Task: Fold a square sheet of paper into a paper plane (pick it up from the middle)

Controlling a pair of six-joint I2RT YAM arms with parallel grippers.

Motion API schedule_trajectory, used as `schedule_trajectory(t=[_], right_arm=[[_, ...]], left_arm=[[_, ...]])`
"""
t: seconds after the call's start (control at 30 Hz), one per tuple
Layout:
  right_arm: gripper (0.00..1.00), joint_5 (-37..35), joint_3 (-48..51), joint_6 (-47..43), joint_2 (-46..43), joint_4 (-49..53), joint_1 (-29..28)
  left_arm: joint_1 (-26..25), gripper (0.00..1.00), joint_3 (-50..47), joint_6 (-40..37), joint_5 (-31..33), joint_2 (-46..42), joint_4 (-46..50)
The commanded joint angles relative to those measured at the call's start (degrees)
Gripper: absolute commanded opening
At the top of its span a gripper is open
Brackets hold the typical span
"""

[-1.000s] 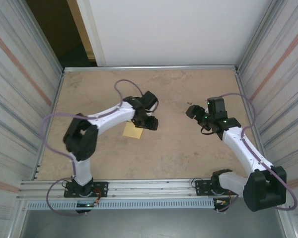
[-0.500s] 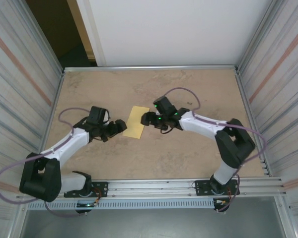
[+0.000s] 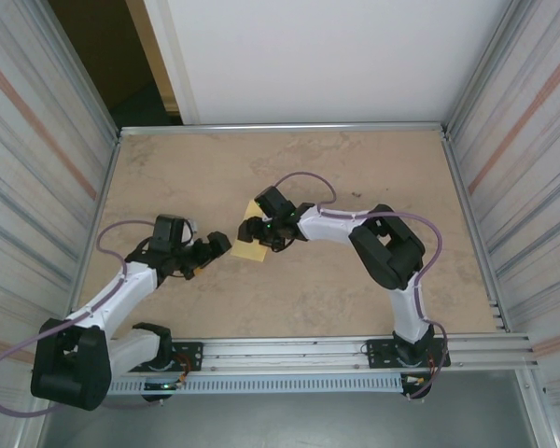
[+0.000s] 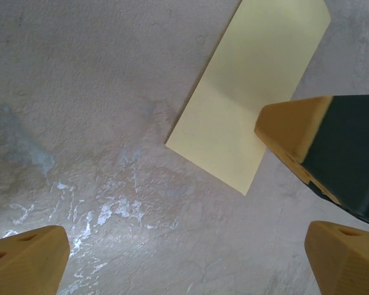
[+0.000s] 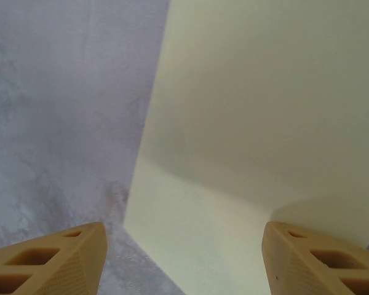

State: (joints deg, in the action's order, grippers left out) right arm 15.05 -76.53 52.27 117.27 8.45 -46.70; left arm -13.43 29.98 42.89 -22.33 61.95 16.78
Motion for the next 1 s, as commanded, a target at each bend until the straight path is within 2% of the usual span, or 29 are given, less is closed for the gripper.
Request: schedule_trajectory(t=[0.0, 0.2, 0.33, 0.4, 0.5, 0.57, 0.7, 0.77, 0.87, 0.97], right_arm=[[0.64, 3.31, -0.39, -0.93, 1.62, 2.44, 1.42], [0.63, 8.85, 6.07, -13.25, -0.97, 8.1, 4.08], [0.62, 11.14, 9.79, -24.16, -5.56, 12.62, 6.54], [0.62, 12.03, 10.98, -25.5, -9.0, 12.31, 7.6], [0.61, 9.91, 13.3, -18.88, -14.7, 6.77, 9.02], [0.6, 7.04, 16.55, -10.68, -17.57, -0.45, 9.12], [0.51, 1.51, 19.22, -0.77, -17.84, -6.04, 8.41], [0.48, 1.4, 19.92, 1.17, -16.91, -8.4, 8.44], [0.42, 1.87, 17.34, 0.58, -14.49, -5.94, 9.03], [0.41, 1.01, 17.29, 0.88, -13.31, -6.46, 9.65]], left_arm=[[0.66, 0.99, -0.32, -0.88, -1.6, 0.42, -1.9], [0.67, 0.99, 0.58, -0.89, -4.98, 4.59, -5.29], [0.24, 0.97, 1.12, -0.27, -9.32, 8.37, -9.57], [-0.71, 0.96, 2.01, -0.19, -10.23, 9.53, -10.29], [-3.2, 0.95, 3.51, -0.1, -10.08, 10.75, -10.56], [-5.33, 0.94, 4.41, 0.54, -9.23, 11.44, -10.71], [-7.35, 0.91, 5.16, 2.55, -9.25, 13.53, -11.99], [-7.87, 0.88, 5.31, 3.5, -9.94, 15.06, -13.04], [-8.85, 0.81, 6.12, 4.42, -11.28, 17.79, -14.5], [-10.19, 0.73, 7.61, 5.13, -12.21, 20.53, -15.54]])
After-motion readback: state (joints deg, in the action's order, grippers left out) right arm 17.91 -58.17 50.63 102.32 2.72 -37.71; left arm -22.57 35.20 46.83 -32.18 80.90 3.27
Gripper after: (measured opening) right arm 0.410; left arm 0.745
